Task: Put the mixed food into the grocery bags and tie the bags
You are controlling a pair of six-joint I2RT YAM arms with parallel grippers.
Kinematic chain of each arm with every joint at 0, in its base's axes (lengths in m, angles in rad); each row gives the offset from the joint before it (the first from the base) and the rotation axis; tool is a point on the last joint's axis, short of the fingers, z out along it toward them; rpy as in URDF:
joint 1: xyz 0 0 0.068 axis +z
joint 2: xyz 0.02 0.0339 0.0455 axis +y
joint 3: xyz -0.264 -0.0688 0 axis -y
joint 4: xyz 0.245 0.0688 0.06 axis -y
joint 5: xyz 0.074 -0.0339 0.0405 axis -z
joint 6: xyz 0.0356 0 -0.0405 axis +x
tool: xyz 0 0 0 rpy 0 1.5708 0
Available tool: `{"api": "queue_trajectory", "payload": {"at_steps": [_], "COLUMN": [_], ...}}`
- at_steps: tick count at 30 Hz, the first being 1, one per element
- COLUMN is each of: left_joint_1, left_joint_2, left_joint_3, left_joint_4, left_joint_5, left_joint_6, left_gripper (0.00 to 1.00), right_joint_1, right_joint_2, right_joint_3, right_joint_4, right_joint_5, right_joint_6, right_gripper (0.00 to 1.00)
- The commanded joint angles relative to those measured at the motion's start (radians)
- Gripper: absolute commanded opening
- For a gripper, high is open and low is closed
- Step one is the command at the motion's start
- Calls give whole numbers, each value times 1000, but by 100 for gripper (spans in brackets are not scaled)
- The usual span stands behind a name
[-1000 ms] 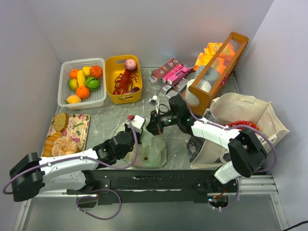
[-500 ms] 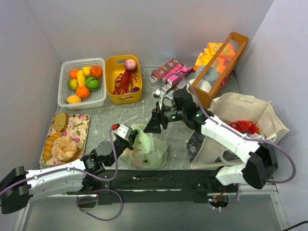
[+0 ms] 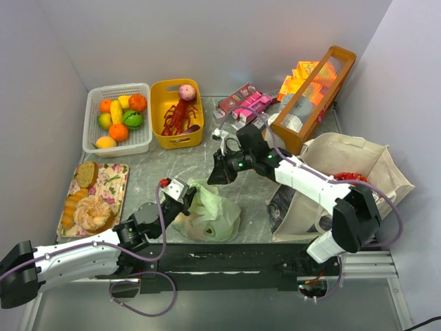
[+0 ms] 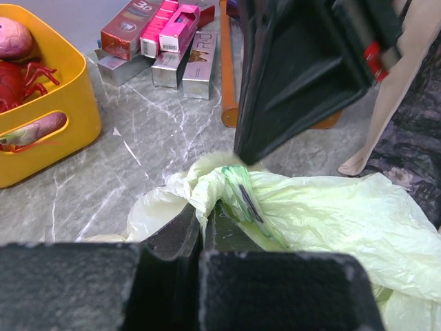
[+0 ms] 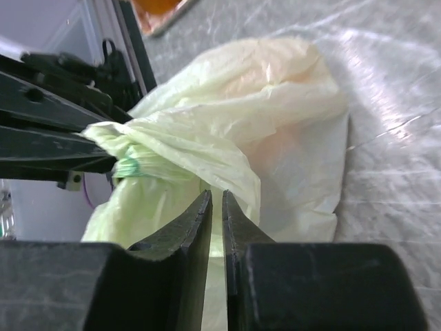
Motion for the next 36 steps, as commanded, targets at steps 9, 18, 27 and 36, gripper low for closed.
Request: {"api": "queue_trajectory", "payload": {"at_steps": [9, 18, 27, 36], "left_joint_1": [2, 2, 2, 2], "left_joint_2": [35, 7, -4, 26], "left_joint_3": [28, 22, 7, 17], "left_joint_4": [32, 43, 45, 63], "left_joint_5": [22, 27, 13, 7], "left_joint_6": [26, 22, 4, -23], "left_gripper": [1, 1, 1, 1], "right_joint_1": [70, 70, 73, 99], "right_joint_2": [51, 61, 36, 30], "right_joint_3": [-38, -104, -191, -210], "right_joint_4": [99, 145, 368, 424], "right_joint_5": [-229, -295, -314, -248], "right_joint_6": [-95, -131, 14, 57], "right_gripper": [21, 31, 59, 64]}}
